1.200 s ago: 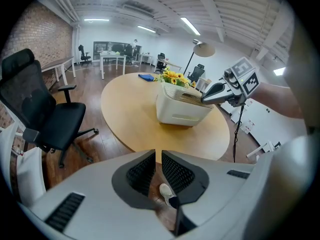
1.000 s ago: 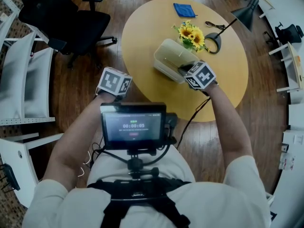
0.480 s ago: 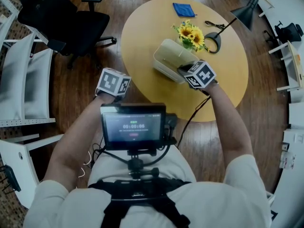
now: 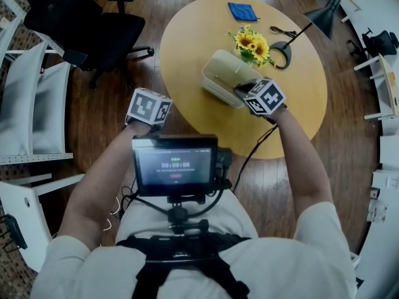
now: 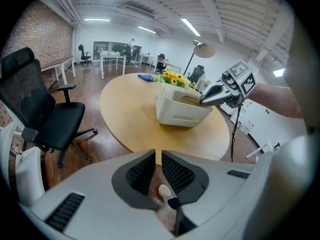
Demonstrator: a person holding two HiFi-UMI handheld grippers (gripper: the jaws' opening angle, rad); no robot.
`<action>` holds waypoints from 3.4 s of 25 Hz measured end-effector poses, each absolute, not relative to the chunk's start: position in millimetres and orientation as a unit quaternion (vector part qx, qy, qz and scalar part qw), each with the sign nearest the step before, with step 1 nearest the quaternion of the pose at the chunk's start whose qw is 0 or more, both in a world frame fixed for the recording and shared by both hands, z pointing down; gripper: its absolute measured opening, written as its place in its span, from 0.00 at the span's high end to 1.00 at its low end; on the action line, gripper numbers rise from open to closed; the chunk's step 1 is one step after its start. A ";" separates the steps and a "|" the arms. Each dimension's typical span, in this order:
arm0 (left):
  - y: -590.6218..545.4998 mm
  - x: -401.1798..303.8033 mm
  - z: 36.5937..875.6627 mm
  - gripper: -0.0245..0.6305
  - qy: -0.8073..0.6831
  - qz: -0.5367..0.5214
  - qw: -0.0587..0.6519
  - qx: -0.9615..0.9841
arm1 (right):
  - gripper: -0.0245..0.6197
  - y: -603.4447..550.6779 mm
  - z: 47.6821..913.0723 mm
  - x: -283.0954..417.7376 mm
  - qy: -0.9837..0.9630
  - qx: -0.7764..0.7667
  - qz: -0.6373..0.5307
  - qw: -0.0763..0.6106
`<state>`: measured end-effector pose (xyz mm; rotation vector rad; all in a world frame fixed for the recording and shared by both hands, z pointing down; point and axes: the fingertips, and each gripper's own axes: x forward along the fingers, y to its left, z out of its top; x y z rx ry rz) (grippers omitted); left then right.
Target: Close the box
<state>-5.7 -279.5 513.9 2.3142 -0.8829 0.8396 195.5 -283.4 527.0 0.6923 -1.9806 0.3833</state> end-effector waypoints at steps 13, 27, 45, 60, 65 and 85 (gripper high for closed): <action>-279.5 -2.6 515.0 0.91 -0.322 0.308 0.260 0.857 | 0.95 -281.4 520.5 192.8 -0.824 0.277 0.177 0.461; -279.2 -3.5 513.6 0.91 -0.325 0.308 0.259 0.856 | 0.95 -286.5 522.0 191.8 -0.832 0.265 0.191 0.449; -274.7 -1.1 517.5 0.91 -0.321 0.307 0.262 0.857 | 0.95 -282.1 528.0 193.2 -0.816 0.284 0.147 0.482; -271.9 9.5 515.5 0.91 -0.302 0.311 0.254 0.865 | 0.84 -283.8 514.7 214.5 -0.812 0.353 0.138 0.444; -273.7 16.7 516.0 0.91 -0.286 0.315 0.241 0.873 | 0.84 -275.7 504.5 243.4 -0.788 0.436 0.151 0.408; -153.8 -84.8 526.2 0.91 -0.200 0.332 0.164 0.907 | 0.61 19.0 491.1 136.2 -0.615 0.710 0.272 0.207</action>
